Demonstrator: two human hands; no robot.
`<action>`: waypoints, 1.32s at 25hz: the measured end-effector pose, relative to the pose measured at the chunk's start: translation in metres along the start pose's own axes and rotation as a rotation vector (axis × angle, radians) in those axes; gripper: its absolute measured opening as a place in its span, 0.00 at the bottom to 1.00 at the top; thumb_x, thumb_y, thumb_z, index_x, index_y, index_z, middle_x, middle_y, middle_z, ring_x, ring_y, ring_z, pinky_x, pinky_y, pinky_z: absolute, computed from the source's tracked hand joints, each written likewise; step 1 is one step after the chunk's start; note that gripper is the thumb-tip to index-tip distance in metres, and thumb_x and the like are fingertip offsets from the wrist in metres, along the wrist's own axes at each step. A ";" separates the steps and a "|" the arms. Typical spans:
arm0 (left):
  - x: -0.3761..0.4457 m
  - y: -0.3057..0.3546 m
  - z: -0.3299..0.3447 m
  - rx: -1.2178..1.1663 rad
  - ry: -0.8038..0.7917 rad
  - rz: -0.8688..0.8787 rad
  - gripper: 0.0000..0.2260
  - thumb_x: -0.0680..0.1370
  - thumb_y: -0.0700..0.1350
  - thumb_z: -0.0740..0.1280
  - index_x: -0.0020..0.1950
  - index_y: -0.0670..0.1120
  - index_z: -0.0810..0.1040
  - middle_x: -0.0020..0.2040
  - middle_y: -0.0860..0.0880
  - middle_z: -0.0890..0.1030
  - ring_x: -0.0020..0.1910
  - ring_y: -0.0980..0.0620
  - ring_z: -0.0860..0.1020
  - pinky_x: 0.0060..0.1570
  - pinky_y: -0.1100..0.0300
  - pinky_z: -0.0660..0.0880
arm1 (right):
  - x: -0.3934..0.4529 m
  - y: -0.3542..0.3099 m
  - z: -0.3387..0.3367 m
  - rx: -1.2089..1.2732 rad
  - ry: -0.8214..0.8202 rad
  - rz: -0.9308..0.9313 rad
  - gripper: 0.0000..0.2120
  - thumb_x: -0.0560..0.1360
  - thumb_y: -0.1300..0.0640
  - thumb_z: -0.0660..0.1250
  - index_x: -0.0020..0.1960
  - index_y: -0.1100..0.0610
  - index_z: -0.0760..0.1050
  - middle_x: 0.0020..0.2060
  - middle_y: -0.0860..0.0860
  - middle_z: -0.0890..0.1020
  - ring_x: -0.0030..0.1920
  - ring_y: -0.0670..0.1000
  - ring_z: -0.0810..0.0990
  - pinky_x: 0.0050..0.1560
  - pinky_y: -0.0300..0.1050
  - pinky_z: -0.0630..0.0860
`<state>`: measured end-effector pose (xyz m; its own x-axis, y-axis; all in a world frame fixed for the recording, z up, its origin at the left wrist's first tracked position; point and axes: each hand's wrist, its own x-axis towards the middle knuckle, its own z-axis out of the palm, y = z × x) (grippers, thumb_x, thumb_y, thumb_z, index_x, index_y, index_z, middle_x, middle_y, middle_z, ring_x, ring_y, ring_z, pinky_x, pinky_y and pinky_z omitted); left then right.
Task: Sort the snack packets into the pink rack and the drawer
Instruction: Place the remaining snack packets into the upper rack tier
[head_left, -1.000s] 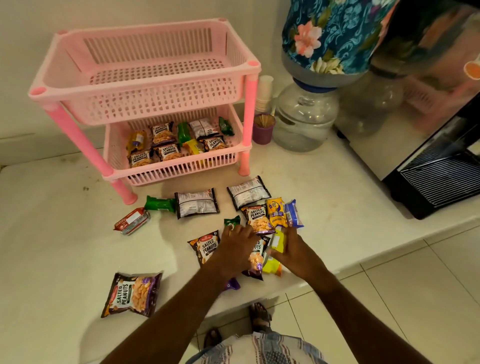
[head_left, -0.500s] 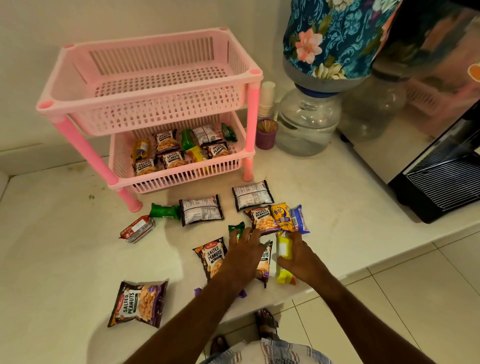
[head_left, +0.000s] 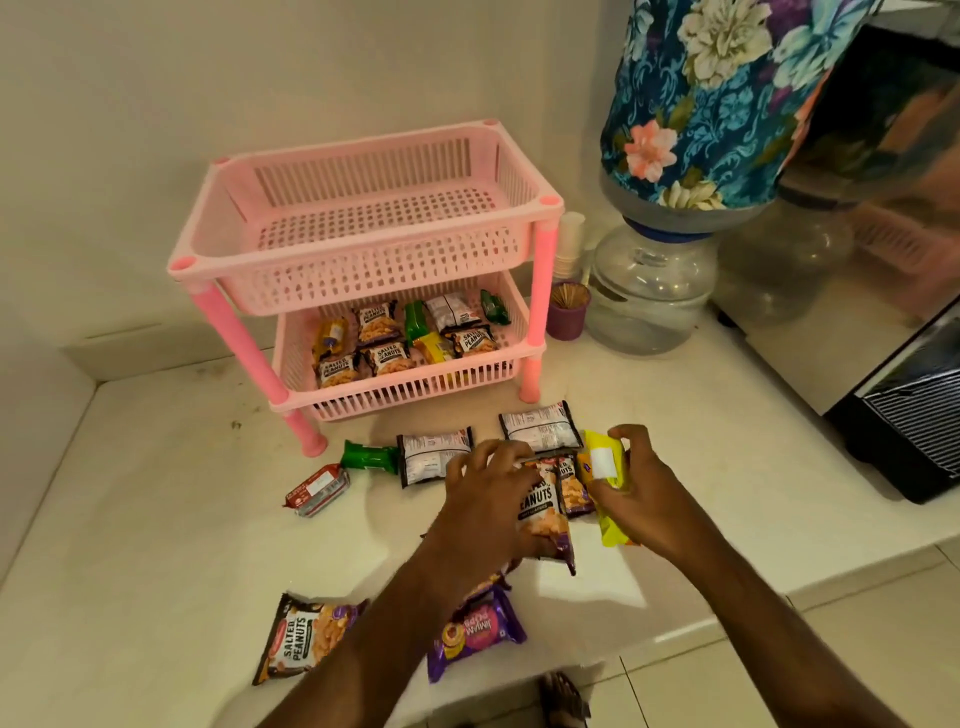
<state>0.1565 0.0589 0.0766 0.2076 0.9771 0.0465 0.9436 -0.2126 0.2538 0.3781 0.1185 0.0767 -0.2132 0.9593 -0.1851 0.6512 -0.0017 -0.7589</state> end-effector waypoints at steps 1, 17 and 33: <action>0.002 -0.006 -0.015 0.000 0.043 -0.011 0.37 0.65 0.73 0.68 0.69 0.56 0.74 0.73 0.56 0.65 0.75 0.51 0.57 0.71 0.46 0.54 | 0.004 -0.013 -0.006 0.009 0.007 -0.045 0.27 0.70 0.46 0.69 0.64 0.39 0.60 0.47 0.46 0.79 0.41 0.47 0.82 0.39 0.47 0.79; 0.054 -0.146 -0.270 0.091 0.613 -0.265 0.35 0.65 0.61 0.78 0.70 0.54 0.73 0.69 0.53 0.73 0.68 0.45 0.68 0.59 0.49 0.60 | 0.101 -0.293 -0.037 0.153 -0.041 -0.644 0.32 0.80 0.53 0.68 0.79 0.45 0.57 0.68 0.50 0.73 0.55 0.50 0.82 0.47 0.52 0.85; 0.119 -0.247 -0.282 0.411 0.060 -0.501 0.21 0.72 0.61 0.73 0.59 0.52 0.78 0.57 0.50 0.80 0.61 0.45 0.76 0.55 0.49 0.64 | 0.213 -0.382 0.058 -0.180 -0.128 -0.501 0.41 0.80 0.59 0.68 0.81 0.59 0.42 0.63 0.65 0.77 0.59 0.62 0.80 0.56 0.55 0.80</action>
<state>-0.1248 0.2304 0.2914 -0.2865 0.9551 0.0756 0.9467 0.2943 -0.1309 0.0416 0.3071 0.2907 -0.6089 0.7883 0.0885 0.5591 0.5057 -0.6571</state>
